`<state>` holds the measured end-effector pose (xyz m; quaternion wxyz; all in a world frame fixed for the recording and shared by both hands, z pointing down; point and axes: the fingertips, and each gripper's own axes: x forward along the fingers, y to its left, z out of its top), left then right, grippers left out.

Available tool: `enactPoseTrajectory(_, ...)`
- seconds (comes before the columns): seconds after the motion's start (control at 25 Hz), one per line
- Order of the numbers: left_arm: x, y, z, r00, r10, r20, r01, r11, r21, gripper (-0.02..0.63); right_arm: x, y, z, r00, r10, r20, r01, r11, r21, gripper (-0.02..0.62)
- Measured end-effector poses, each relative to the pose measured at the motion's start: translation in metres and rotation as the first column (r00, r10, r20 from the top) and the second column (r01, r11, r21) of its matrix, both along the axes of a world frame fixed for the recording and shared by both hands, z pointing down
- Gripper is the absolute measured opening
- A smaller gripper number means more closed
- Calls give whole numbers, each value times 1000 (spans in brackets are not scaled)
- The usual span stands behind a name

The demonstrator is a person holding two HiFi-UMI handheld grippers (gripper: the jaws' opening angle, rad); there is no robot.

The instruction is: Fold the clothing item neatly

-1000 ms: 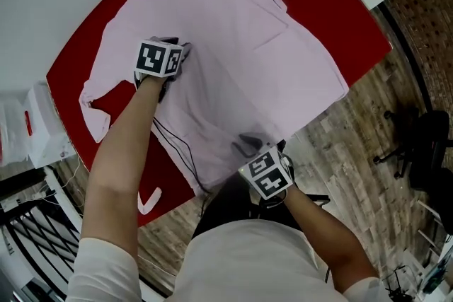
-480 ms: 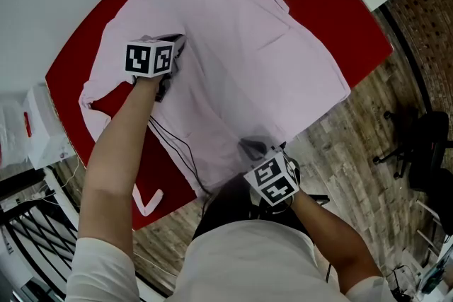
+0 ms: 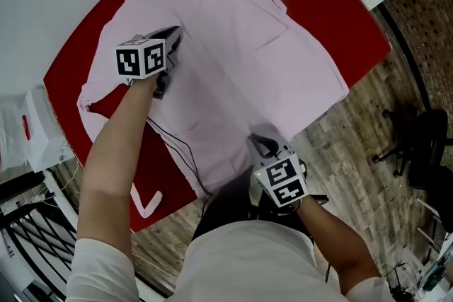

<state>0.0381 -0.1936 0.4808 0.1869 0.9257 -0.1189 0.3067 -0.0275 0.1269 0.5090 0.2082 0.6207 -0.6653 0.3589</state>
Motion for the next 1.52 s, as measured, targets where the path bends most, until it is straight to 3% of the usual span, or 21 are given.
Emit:
enactPoseTrajectory(0.24, 3, -1, 19, 998, -10, 54, 9, 1000, 25, 17, 7, 3, 11, 998, 48, -35, -49, 998, -29, 32)
enactPoseTrajectory(0.44, 3, 2, 30, 996, 15, 92, -18, 999, 34, 21, 28, 9, 23, 987, 143, -68, -147, 988, -55, 34)
enactPoseTrajectory(0.6, -2, 9, 27, 992, 65, 105, -71, 996, 50, 104, 36, 13, 20, 986, 148, -72, -151, 988, -41, 34)
enactPoseTrajectory(0.84, -13, 8, 25, 985, 83, 150, -100, 989, 108, 106, 31, 24, 18, 988, 144, -51, -147, 988, -46, 34)
enactPoseTrajectory(1.04, -15, 19, 14, 984, 121, 134, -138, 982, 126, 106, 33, 49, 16, 982, 152, -114, -158, 986, -48, 35)
enactPoseTrajectory(1.28, 1, 68, 4, 956, 277, 101, -291, 938, 186, 107, 58, 92, 30, 956, 205, -211, -228, 969, -94, 35)
enactPoseTrajectory(1.52, 8, 118, 0, 884, 456, 104, -468, 852, 235, 114, 61, 108, 44, 953, 171, -252, -210, 968, -135, 80)
